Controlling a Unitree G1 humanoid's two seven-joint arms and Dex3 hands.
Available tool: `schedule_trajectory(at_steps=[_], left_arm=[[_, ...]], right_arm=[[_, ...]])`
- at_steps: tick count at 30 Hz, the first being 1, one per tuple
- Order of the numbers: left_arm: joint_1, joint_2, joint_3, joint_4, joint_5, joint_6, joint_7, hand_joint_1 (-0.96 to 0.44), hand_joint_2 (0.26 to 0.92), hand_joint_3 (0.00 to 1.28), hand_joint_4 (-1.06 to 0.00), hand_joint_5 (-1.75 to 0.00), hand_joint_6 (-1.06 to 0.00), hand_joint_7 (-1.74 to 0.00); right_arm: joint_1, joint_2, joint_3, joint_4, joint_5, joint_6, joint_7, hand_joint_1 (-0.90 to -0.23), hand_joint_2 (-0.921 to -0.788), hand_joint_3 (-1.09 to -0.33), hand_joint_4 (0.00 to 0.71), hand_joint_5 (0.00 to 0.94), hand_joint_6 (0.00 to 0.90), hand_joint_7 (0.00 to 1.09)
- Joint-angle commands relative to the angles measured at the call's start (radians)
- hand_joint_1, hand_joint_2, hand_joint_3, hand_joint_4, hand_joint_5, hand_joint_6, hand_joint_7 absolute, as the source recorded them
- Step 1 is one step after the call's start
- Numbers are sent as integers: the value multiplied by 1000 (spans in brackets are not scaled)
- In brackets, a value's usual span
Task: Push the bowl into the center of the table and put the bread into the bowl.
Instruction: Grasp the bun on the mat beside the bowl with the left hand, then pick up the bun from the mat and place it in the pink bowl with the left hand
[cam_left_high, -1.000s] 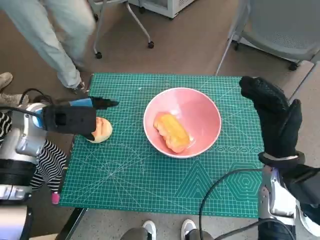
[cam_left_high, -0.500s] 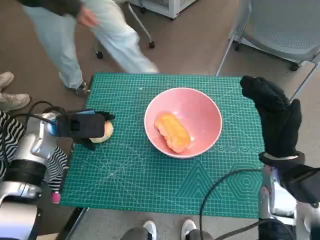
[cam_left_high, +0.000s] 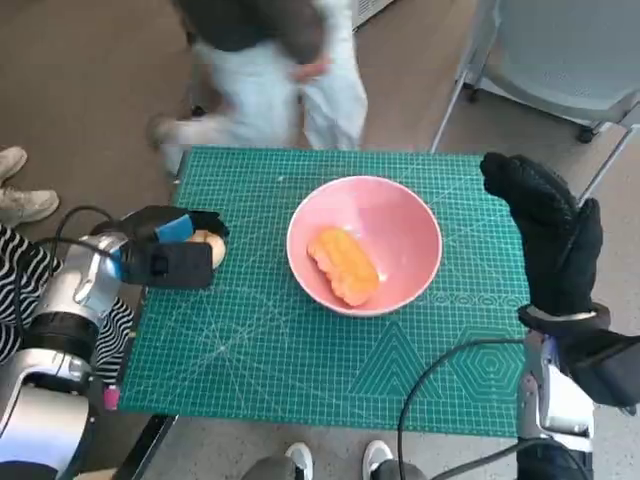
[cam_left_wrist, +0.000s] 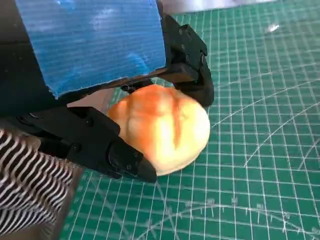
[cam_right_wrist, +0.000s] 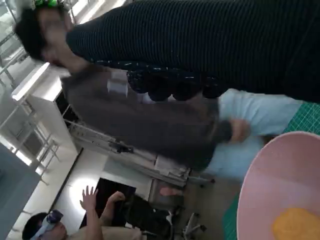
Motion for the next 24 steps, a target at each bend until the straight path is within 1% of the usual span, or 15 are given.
schedule_trajectory(at_steps=[1,7,11,14,17,20,24], left_arm=[[-10,1,-5,44,-1,-46,-9,2,887,58,-805,-1073,-674,-1086],[-34,15,14,38,-21,-80,-25,2,887,58,-807,-1056,-674,-1105],[-47,35,51,-31,-67,-98,-75,2,889,57,-807,-1038,-667,-1127],[-42,49,102,-135,-128,-107,-123,2,897,49,-800,-1029,-659,-1151],[-28,54,140,-223,-173,-99,-152,2,902,43,-794,-1021,-656,-1169],[-6,47,201,-382,-248,-102,-160,2,897,36,-816,-990,-670,-1161],[-3,20,242,-546,-300,-81,-157,3,884,23,-865,-908,-710,-1142]], right_arm=[[18,0,2,13,8,7,8,-690,-921,-777,194,1,84,512],[14,0,-1,21,16,3,14,-687,-921,-778,194,1,84,512],[13,0,-3,23,19,3,16,-683,-921,-779,193,1,83,513],[10,-3,-4,24,25,6,19,-682,-921,-779,194,1,83,513],[6,-6,-6,28,31,8,24,-682,-921,-779,194,1,83,513],[0,-9,-8,34,37,10,26,-682,-921,-778,195,1,84,514],[-9,-8,-6,39,41,15,27,-684,-921,-777,196,2,87,515]])
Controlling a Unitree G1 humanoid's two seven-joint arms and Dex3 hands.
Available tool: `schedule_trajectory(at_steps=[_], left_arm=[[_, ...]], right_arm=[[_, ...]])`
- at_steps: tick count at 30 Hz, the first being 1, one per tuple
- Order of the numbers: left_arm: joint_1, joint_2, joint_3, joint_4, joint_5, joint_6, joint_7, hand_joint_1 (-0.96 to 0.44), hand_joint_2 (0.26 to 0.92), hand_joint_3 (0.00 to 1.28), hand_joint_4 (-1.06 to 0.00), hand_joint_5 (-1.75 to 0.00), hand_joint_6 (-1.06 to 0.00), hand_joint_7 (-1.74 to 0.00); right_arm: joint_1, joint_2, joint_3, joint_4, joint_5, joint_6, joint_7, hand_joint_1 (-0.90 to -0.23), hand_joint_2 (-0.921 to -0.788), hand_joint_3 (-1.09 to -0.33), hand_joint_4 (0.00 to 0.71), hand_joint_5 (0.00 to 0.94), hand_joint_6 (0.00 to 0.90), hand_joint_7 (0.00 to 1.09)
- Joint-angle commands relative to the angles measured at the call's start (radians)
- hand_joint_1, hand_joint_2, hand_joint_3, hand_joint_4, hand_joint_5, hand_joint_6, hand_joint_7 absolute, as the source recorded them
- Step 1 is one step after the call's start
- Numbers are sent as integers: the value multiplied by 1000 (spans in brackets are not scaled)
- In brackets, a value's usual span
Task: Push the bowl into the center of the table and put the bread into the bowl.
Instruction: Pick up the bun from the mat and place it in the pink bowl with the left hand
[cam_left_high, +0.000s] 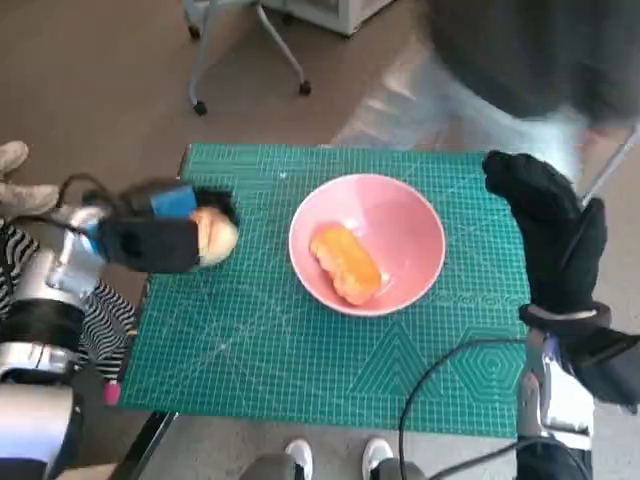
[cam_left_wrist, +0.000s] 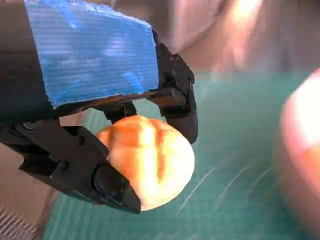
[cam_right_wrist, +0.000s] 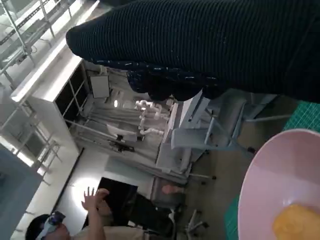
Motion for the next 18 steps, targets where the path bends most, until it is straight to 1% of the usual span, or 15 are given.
schedule_trajectory(at_steps=[1,6,11,16,18], left_arm=[[10,-26,59,-234,-85,18,-11,3,883,22,-870,-901,-714,-1141],[-27,-95,54,-366,-94,65,0,3,880,18,-890,-883,-720,-1129],[-62,-177,27,-448,-65,98,20,2,885,18,-876,-932,-707,-1111],[-110,-242,-6,-415,-31,74,42,2,883,14,-882,-947,-719,-1073],[-142,-280,-29,-353,-19,44,56,2,883,13,-881,-961,-725,-1053]], right_arm=[[-3,-7,-2,25,9,18,12,-685,-921,-777,197,2,88,515],[-10,-3,3,27,4,19,10,-687,-921,-776,204,5,92,517],[-12,0,9,22,0,22,7,-687,-921,-777,207,6,93,518],[-10,4,15,14,-3,25,3,-687,-921,-777,207,6,94,518],[-7,3,16,12,-2,23,4,-687,-921,-777,208,6,94,518]])
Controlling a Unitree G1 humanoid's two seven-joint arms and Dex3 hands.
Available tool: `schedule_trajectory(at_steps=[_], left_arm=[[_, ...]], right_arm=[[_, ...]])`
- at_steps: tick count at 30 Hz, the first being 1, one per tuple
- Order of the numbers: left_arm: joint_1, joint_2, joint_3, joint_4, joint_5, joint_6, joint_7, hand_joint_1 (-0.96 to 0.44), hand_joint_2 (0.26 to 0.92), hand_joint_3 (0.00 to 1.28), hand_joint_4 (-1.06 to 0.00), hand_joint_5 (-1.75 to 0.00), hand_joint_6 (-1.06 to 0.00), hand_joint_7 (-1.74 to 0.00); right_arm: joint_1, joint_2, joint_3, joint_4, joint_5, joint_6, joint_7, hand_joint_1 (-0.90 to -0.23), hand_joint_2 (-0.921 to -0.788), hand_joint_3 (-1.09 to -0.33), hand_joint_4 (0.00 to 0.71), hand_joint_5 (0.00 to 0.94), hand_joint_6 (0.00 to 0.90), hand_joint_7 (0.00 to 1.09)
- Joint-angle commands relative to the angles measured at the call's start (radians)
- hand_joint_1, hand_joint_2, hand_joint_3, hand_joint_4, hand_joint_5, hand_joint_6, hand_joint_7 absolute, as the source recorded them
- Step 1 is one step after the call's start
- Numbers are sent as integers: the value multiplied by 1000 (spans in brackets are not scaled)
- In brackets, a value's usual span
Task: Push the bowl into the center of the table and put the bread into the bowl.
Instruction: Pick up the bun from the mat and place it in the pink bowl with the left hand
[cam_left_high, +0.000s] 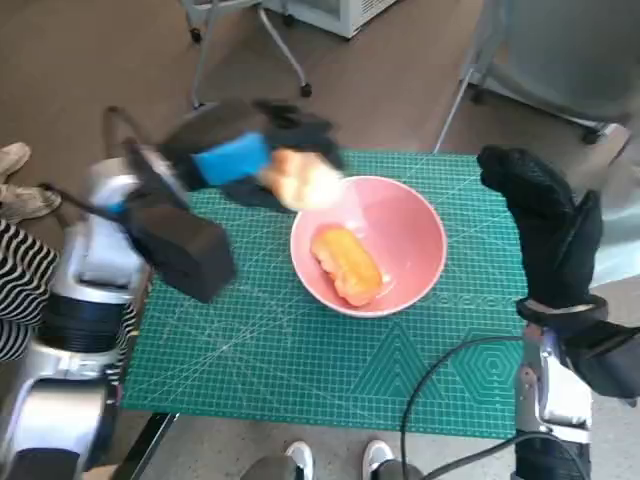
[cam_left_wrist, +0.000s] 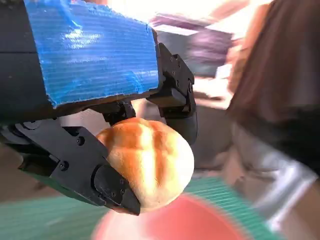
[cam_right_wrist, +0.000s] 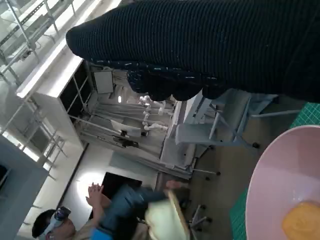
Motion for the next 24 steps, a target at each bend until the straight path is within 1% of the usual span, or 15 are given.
schedule_trajectory(at_steps=[1,6,9,13,17,21,23,24], left_arm=[[-75,-65,-40,101,33,-50,35,2,883,13,-880,-966,-726,-1047],[-133,-151,-77,262,44,-128,67,1,896,14,-846,-1016,-701,-1062],[-154,-183,-97,329,63,-158,88,1,902,14,-836,-1017,-681,-1095],[-182,-219,-144,422,132,-182,138,1,907,14,-830,-1006,-666,-1128],[-211,-252,-178,517,167,-182,143,1,914,15,-815,-1012,-650,-1155],[-231,-279,-216,607,210,-187,165,0,919,15,-801,-1029,-641,-1164],[-238,-292,-229,644,224,-170,160,0,920,27,-779,-1077,-631,-1152],[-242,-297,-233,659,227,-162,155,0,920,52,-751,-1135,-605,-1150]], right_arm=[[19,2,3,2,-2,18,0,-687,-921,-777,208,6,94,518],[26,-2,0,-6,1,18,0,-690,-921,-776,209,6,94,519],[30,-4,-2,-12,2,19,0,-697,-921,-774,209,5,95,519],[41,-7,-9,-25,6,20,0,-702,-921,-771,212,6,96,520],[51,-8,-15,-35,5,20,-3,-698,-921,-768,213,6,95,519],[60,-8,-20,-44,0,19,-8,-690,-921,-766,214,6,94,518],[63,-7,-22,-49,-3,19,-11,-688,-921,-766,214,6,94,518],[64,-6,-23,-51,-4,20,-12,-688,-921,-766,214,6,94,517]])
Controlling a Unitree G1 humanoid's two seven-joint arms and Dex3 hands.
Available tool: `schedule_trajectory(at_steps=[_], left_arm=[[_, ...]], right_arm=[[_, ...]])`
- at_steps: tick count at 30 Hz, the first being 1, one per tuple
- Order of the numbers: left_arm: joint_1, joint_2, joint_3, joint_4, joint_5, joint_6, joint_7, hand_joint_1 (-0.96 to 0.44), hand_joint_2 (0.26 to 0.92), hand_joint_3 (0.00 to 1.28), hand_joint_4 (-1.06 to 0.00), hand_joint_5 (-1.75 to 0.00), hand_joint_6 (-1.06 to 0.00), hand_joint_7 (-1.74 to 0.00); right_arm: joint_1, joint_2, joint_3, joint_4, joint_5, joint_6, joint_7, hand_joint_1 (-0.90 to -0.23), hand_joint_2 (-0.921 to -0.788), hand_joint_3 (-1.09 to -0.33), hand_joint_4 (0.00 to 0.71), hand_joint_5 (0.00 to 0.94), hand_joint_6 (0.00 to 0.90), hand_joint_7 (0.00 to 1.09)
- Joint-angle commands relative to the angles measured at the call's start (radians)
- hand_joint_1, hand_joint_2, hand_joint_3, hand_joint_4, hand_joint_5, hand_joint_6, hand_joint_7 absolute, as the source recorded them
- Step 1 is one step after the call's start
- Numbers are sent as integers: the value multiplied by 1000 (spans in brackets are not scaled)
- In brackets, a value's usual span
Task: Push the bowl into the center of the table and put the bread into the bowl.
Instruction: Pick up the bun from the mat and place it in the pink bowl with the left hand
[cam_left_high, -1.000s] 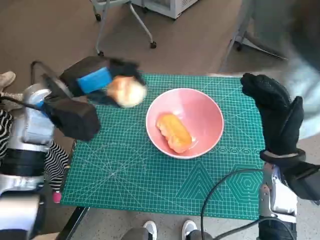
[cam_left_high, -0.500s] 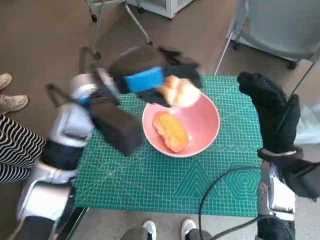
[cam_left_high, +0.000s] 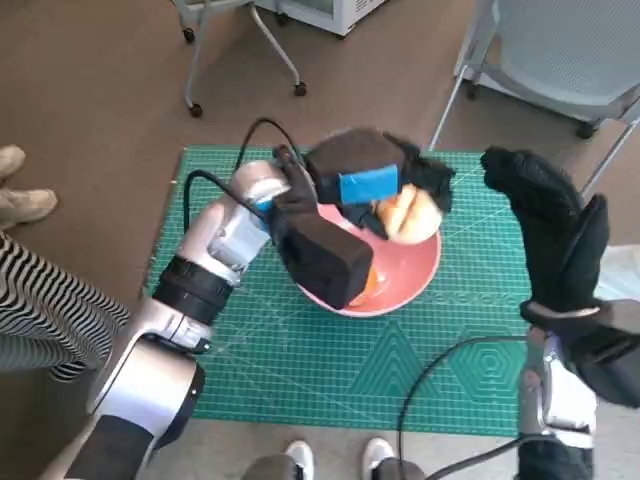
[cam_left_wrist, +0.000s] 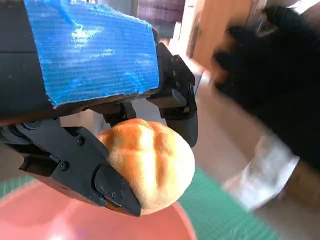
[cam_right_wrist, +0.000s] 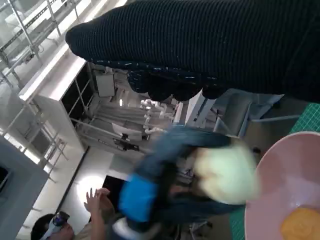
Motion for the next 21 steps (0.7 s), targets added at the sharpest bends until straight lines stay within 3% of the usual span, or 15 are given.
schedule_trajectory(at_steps=[1,3,4,6,7,10,21], left_arm=[[-42,-32,-30,82,31,36,-10,0,920,69,-733,-1171,-589,-1149],[-42,-40,-36,95,31,84,-53,0,921,153,-658,-1249,-471,-1263],[-41,-42,-37,95,29,110,-77,-7,902,161,-562,-1099,-403,-1148],[-36,-47,-42,88,26,169,-132,-28,869,132,-390,-506,-320,-654],[-33,-47,-44,83,27,189,-152,-32,864,106,-337,-324,-310,-479],[-24,-44,-51,69,28,218,-190,-37,837,62,-214,-106,-272,-249],[17,-18,-22,27,-20,216,-232,-174,811,24,-48,-2,-212,-87]], right_arm=[[29,-4,-4,-10,-6,18,-12,-687,-921,-766,214,6,93,517],[31,-3,-5,-15,-9,19,-15,-687,-921,-765,215,6,93,516],[32,-3,-6,-18,-10,20,-17,-687,-921,-765,215,6,93,516],[34,-4,-7,-24,-11,22,-21,-687,-921,-765,215,5,93,516],[35,-4,-7,-26,-12,23,-23,-687,-921,-765,215,5,93,516],[35,-5,-8,-32,-15,28,-29,-687,-921,-765,214,5,93,515],[23,-4,-7,-32,-27,32,-51,-690,-921,-767,213,3,95,515]])
